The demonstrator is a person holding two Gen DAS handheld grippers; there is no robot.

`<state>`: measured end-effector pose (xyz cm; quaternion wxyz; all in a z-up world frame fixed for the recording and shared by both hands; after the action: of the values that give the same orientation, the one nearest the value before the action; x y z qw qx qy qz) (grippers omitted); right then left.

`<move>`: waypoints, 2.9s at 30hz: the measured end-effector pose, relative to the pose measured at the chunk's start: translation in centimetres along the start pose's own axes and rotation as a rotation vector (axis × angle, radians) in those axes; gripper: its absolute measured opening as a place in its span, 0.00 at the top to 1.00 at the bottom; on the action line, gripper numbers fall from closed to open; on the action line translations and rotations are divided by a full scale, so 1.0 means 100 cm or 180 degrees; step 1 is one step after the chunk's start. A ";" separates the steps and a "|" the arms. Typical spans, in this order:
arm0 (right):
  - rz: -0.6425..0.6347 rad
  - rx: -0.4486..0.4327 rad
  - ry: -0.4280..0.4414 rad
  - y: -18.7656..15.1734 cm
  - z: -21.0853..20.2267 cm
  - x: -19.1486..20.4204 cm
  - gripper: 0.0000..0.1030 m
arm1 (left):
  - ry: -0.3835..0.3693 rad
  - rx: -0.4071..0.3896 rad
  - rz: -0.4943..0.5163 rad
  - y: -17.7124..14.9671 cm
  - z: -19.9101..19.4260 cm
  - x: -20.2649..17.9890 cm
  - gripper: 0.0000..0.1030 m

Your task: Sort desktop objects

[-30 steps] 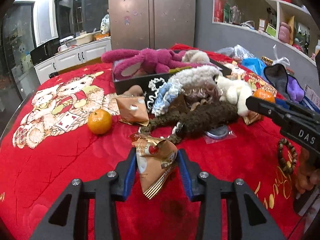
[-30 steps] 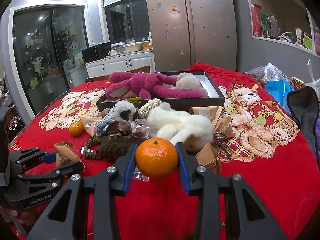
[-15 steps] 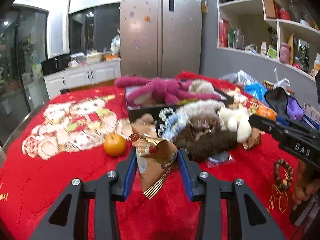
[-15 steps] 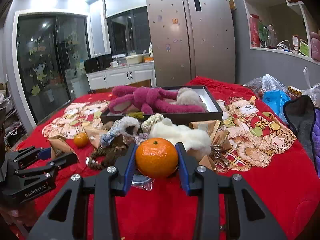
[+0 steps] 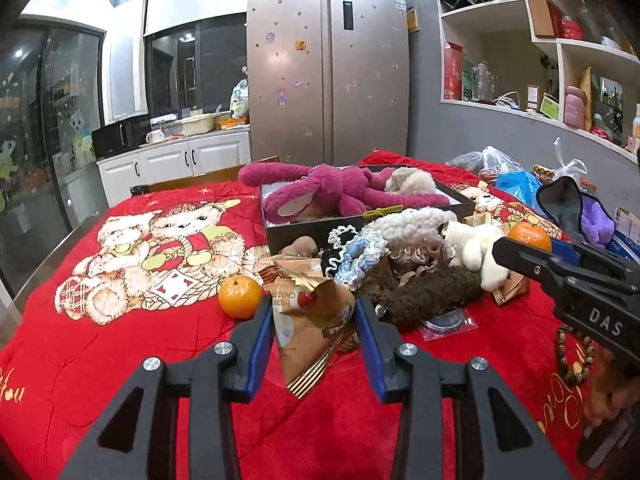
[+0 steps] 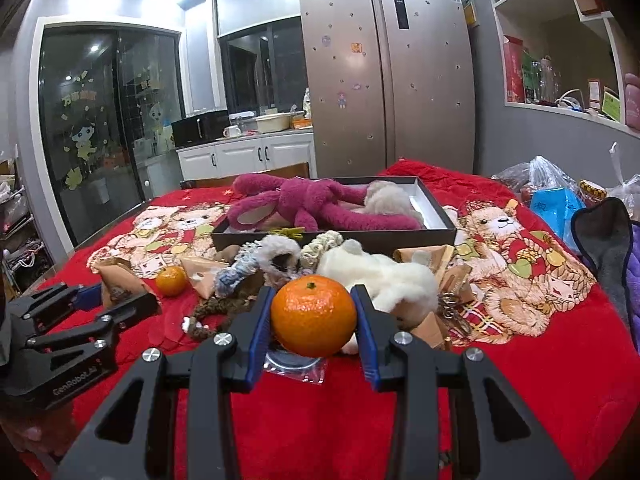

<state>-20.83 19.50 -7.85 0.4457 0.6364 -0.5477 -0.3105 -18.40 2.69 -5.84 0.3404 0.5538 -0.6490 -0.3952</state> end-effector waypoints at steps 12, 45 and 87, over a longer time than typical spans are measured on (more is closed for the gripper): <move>-0.0018 -0.0172 0.0110 0.005 -0.007 0.017 0.62 | -0.0018 -0.0072 -0.0067 0.007 -0.003 0.004 0.61; 0.0114 0.0189 0.0060 0.102 0.110 -0.014 0.62 | -0.0236 0.0329 -0.0422 0.137 0.124 -0.009 0.61; 0.0281 0.1112 -0.0008 0.050 0.223 -0.045 0.62 | -0.0075 0.0990 -0.0061 0.071 0.206 0.007 0.61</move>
<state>-43.58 18.76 -12.85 0.3408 0.6791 -0.6213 -0.1915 -39.82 5.38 -8.87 0.2390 0.6013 -0.7010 -0.2997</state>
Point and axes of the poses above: each gripper's, at about its wrist camera, not at the fingertips, and z roughly the way its jaws point, x to its left, y to its top, the point moved 8 cm from there along z, roughly the way its jaws point, and after that the axes turned 4 degrees about -x, right-handed, at the moved point
